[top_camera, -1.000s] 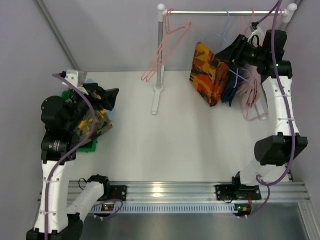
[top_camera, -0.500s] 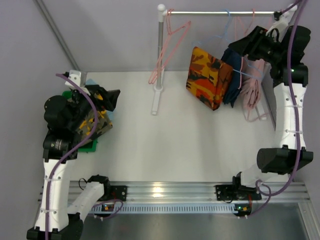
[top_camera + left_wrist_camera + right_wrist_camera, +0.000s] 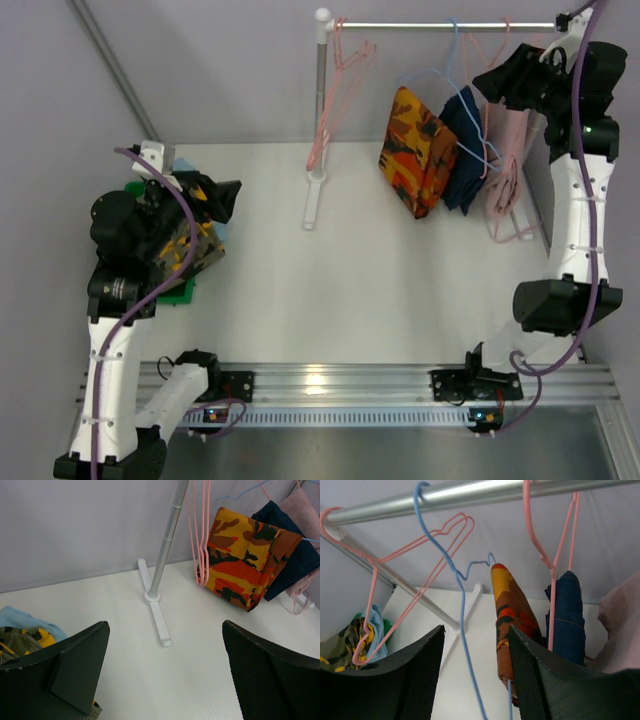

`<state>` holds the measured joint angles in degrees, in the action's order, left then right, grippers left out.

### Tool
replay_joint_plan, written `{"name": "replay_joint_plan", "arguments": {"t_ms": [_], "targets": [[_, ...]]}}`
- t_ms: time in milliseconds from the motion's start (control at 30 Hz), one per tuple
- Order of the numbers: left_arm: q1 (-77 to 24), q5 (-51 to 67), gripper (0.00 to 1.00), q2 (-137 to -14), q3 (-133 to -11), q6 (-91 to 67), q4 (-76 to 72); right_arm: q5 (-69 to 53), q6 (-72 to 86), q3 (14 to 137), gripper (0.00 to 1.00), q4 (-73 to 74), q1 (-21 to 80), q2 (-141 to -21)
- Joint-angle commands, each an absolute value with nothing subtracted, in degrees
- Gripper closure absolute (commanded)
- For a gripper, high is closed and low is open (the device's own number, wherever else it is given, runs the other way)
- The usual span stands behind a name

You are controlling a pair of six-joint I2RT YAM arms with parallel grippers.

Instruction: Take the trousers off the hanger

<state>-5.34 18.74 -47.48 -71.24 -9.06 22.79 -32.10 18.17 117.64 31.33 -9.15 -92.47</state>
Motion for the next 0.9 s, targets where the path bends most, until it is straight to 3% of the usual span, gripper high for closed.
{"name": "replay_joint_plan", "arguments": {"t_ms": [0,267,433,867], "targets": [[-5.54,18.72,0.01,-46.85,-72.07,-8.35,21.44,-36.54,18.28,120.41,0.47,31.73,-9.32,-96.15],[-5.54,18.02,0.01,-47.2,-72.6,-7.29,21.45,-47.36,22.67,119.71,0.5,29.97,-9.14,-98.96],[-5.54,18.19,0.01,-47.11,-71.54,-8.09,21.27,-53.69,26.18,118.31,0.47,27.79,-8.88,-99.67],[-5.54,18.54,0.01,-46.93,-71.02,-8.35,21.18,-56.6,26.19,116.02,0.48,28.65,-5.81,-99.58]]}}
